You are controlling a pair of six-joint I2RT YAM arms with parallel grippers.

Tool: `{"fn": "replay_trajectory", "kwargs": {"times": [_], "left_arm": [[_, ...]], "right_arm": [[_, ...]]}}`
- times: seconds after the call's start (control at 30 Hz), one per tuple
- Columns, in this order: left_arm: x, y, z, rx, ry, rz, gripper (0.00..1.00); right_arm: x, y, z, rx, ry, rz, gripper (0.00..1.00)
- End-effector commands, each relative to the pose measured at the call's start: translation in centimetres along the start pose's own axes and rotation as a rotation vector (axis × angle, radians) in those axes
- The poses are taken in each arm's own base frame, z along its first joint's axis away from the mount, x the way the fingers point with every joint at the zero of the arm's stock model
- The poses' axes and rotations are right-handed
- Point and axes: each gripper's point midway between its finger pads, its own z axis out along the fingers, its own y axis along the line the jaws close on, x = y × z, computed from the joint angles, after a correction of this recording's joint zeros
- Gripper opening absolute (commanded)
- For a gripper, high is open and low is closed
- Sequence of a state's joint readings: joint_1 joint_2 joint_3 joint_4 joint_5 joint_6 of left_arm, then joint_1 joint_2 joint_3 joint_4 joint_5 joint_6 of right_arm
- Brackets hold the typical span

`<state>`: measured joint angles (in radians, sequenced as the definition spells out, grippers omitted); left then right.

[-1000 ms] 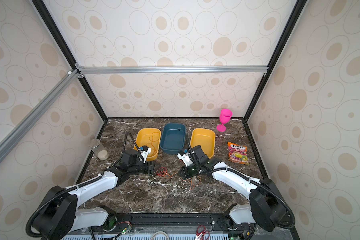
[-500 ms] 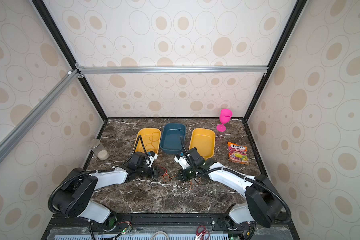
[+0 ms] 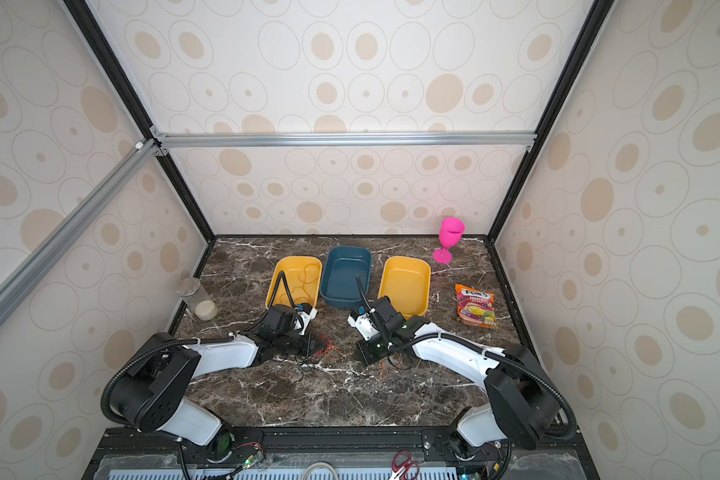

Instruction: Untangle the cables

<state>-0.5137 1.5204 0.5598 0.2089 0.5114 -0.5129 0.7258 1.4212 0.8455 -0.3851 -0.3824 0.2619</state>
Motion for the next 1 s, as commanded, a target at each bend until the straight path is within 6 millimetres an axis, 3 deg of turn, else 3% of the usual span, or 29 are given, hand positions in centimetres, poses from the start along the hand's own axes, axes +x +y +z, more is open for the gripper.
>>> {"fn": "replay_trajectory", "kwargs": {"times": [0.0, 0.3, 0.6, 0.77, 0.97], "left_arm": [[-1.7, -1.0, -1.3, 0.004, -0.081, 0.002, 0.0], [-6.3, -0.7, -6.3, -0.1, -0.386, -0.051, 0.0], [-7.3, 2.3, -11.4, -0.28, -0.557, -0.138, 0.0], [-7.5, 2.7, -12.7, -0.293, -0.594, -0.151, 0.0], [-7.7, 2.2, -12.8, -0.261, -0.595, -0.136, 0.0]], "right_arm": [[0.2, -0.8, -0.5, 0.068, -0.001, -0.027, 0.0], [1.9, -2.5, -0.5, 0.149, 0.051, -0.023, 0.0], [3.1, -5.2, -1.1, 0.285, 0.067, 0.063, 0.0], [4.1, -7.3, -2.0, 0.393, 0.115, 0.127, 0.0], [4.8, -8.2, -2.2, 0.444, 0.134, 0.16, 0.0]]}}
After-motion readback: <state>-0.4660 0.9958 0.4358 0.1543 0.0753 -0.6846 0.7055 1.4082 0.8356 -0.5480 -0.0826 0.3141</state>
